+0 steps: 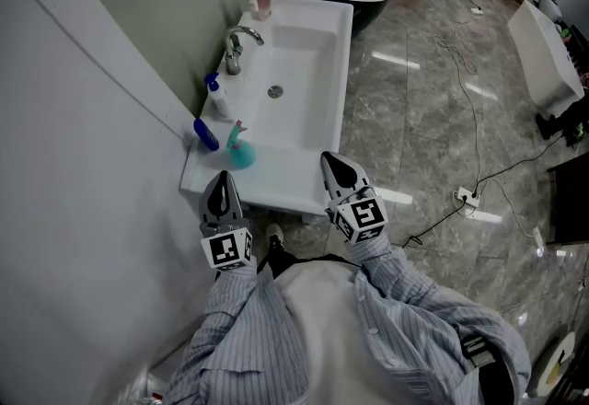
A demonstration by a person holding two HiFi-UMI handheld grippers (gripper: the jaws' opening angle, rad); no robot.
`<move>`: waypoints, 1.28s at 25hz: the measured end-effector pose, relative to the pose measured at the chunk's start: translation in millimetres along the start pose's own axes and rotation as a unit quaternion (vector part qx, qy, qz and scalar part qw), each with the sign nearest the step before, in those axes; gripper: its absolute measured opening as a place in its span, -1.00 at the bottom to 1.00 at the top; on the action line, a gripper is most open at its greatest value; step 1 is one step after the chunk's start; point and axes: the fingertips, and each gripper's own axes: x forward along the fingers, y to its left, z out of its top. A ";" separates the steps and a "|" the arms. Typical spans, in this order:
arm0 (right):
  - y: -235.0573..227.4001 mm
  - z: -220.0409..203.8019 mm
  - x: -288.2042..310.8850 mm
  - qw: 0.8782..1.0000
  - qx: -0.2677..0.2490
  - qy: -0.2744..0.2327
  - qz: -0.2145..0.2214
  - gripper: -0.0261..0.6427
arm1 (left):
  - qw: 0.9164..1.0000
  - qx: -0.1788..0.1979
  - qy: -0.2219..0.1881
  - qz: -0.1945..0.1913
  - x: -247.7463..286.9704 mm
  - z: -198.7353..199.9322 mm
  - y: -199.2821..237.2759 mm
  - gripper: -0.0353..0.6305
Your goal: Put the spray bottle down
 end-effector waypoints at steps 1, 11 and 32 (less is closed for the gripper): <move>0.0 -0.3 0.0 1.000 0.000 0.000 0.000 -0.88 | 1.000 0.000 0.000 0.000 0.0 -0.2 -0.1 -0.89; 0.2 1.0 -2.2 1.000 0.000 0.000 0.001 -0.88 | 1.000 -0.001 0.000 0.001 -1.5 1.5 -2.0 -0.89; 4.5 9.1 -3.2 1.000 0.003 -0.009 0.011 -0.88 | 1.000 -0.001 -0.001 0.001 -2.7 2.2 -0.8 -0.89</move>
